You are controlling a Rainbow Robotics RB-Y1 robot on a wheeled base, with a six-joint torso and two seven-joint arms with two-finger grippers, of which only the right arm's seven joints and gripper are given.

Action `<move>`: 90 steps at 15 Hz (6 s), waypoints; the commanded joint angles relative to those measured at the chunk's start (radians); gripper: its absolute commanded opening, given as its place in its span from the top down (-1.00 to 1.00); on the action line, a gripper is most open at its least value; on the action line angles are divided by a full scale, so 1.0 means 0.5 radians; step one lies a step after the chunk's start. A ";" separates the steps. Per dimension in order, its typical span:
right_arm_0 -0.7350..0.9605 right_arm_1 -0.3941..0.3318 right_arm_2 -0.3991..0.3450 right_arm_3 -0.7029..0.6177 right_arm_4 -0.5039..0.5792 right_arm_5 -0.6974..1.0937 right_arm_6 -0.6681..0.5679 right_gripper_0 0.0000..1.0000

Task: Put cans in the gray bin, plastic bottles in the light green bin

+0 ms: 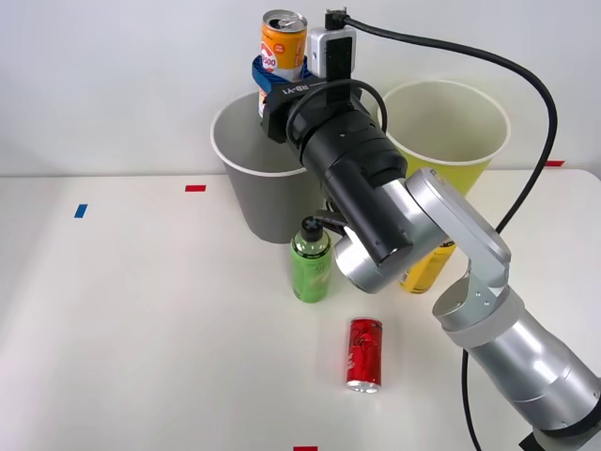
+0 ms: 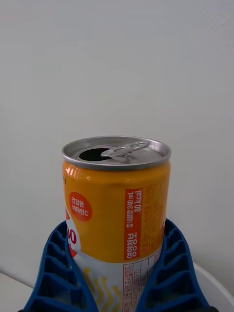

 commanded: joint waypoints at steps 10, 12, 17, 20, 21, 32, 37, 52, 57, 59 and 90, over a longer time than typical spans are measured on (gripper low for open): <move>0.000 0.032 -0.040 0.002 0.033 0.002 -0.051 -1.00; 0.000 0.032 -0.040 0.002 0.058 0.002 -0.057 -1.00; 0.003 -0.020 -0.052 0.002 0.089 -0.044 -0.091 -1.00; 0.108 -0.042 -0.196 -0.090 0.141 -0.240 -0.116 -1.00; 0.145 -0.051 -0.233 -0.129 0.141 -0.295 -0.122 -1.00; 1.212 -0.085 -0.570 -0.804 -0.022 -0.574 -0.183 -1.00; 1.550 -0.082 -0.678 -0.872 0.036 -0.630 -0.192 -1.00; 2.590 0.299 -0.960 -0.887 -0.053 -1.246 0.446 -1.00; 2.835 0.262 -0.908 -0.884 -0.372 -1.283 1.151 -1.00; 2.881 0.225 -0.911 -0.761 -0.519 -1.458 1.293 -1.00; 3.277 0.158 -0.616 -0.222 -0.712 -2.204 1.897 -1.00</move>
